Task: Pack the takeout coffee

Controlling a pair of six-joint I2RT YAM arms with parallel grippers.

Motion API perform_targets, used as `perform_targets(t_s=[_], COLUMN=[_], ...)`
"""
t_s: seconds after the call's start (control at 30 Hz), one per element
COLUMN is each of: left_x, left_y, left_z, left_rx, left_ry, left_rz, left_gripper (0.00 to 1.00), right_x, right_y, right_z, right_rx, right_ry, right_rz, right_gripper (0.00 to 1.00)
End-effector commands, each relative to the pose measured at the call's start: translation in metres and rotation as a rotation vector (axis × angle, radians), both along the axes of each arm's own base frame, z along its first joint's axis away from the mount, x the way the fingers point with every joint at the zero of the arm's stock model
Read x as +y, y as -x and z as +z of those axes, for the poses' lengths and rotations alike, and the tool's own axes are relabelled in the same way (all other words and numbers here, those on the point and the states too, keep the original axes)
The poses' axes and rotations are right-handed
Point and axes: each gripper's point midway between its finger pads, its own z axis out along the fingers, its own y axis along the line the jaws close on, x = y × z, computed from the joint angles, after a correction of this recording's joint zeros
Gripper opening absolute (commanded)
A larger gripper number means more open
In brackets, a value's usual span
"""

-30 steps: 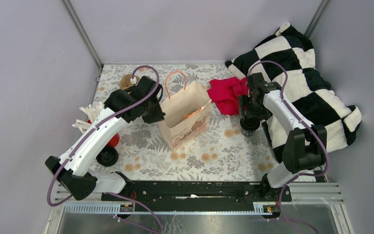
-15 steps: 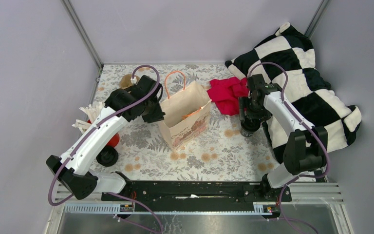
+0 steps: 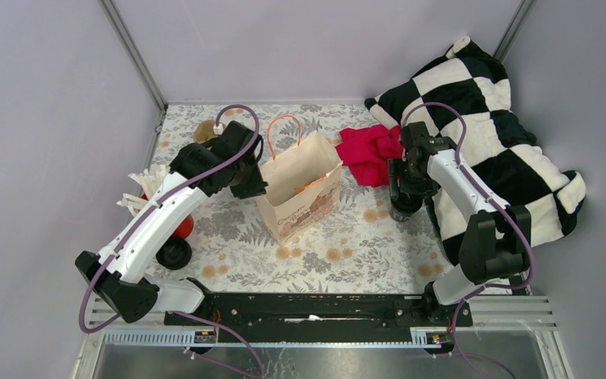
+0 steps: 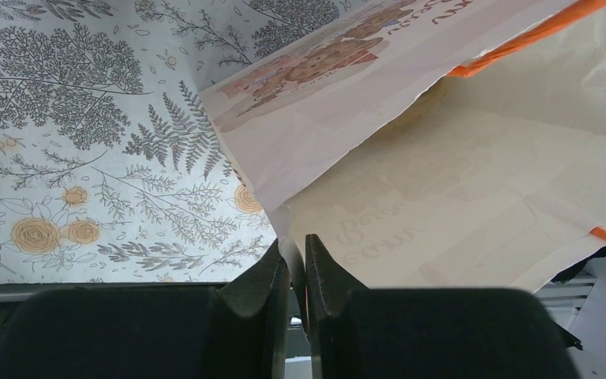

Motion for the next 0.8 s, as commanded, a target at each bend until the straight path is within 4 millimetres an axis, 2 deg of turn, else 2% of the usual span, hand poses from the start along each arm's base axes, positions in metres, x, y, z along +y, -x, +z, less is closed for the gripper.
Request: perform_targets(t_s=[0.0, 0.17, 0.3, 0.47, 0.57, 0.67, 0.77], left_x=[-0.007, -0.013, -0.016, -0.012, -0.015, -0.024, -0.030], left_y=[-0.010, -0.009, -0.008, -0.008, -0.006, 0.003, 0.012], left_z=[0.018, 0.022, 0.028, 0.048, 0.057, 0.054, 0.043], left_rx=[-0.067, -0.075, -0.098, -0.223, -0.298, -0.327, -0.324], left_ry=[0.044, 0.059, 0.049, 0.048, 0.073, 0.115, 0.152], left_rz=[-0.021, -0.076, -0.151, -0.228, -0.292, -0.377, -0.434], left_gripper=[0.15, 0.14, 0.00, 0.00, 0.00, 0.00, 0.00], right_x=[-0.004, -0.004, -0.003, 0.015, 0.034, 0.052, 0.079], right_y=[-0.005, -0.004, 0.000, 0.010, 0.019, 0.029, 0.050], right_z=[-0.001, 0.005, 0.035, 0.093, 0.138, 0.192, 0.237], right_rx=[-0.011, -0.020, -0.096, -0.265, -0.393, -0.559, -0.694], right_ry=[0.017, 0.015, -0.009, -0.129, -0.235, -0.338, -0.468], right_rz=[-0.002, -0.003, 0.015, 0.134, 0.247, 0.352, 0.546], right_gripper=[0.76, 0.65, 0.61, 0.61, 0.55, 0.52, 0.46])
